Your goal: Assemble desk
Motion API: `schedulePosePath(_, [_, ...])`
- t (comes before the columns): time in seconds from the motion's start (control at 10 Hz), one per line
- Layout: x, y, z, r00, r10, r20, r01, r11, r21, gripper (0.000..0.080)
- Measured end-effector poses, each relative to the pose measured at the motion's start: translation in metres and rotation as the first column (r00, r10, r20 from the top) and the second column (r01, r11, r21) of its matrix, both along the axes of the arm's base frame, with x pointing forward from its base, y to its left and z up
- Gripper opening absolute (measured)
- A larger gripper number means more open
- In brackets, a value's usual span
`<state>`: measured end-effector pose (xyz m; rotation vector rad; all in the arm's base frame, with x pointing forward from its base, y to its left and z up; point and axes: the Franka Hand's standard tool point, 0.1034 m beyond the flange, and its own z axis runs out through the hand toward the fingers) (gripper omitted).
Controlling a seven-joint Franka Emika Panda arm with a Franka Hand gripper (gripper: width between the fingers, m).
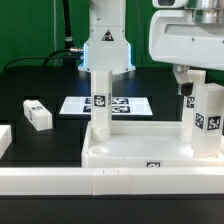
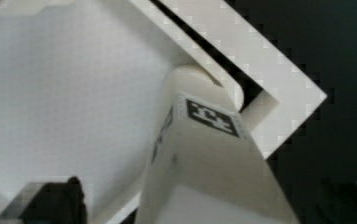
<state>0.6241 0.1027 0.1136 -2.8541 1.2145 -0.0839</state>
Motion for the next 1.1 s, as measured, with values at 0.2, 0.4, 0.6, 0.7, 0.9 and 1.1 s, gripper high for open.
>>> schedulePosePath(0.2, [0.0, -0.0007, -0.0001, 0.996, 0.093, 0.001, -0.093, 0.996, -0.007, 0.0649])
schedulePosePath(0.4, [0.0002, -0.0018, -0.0001, 0.961, 0.276, 0.001, -0.276, 0.961, -0.022, 0.0649])
schedulePosePath(0.6, [0.0004, -0.0021, 0.0014, 0.862, 0.507, -0.017, -0.507, 0.86, -0.046, 0.0649])
schedulePosePath(0.7, [0.0008, -0.0005, 0.0021, 0.814, 0.58, -0.022, -0.58, 0.813, -0.056, 0.0649])
schedulePosePath(0.9, [0.0011, -0.0012, 0.0022, 0.677, 0.735, -0.035, -0.735, 0.674, -0.07, 0.0649])
schedulePosePath(1.1, [0.0011, -0.0012, 0.0022, 0.606, 0.794, -0.042, -0.795, 0.603, -0.073, 0.0649])
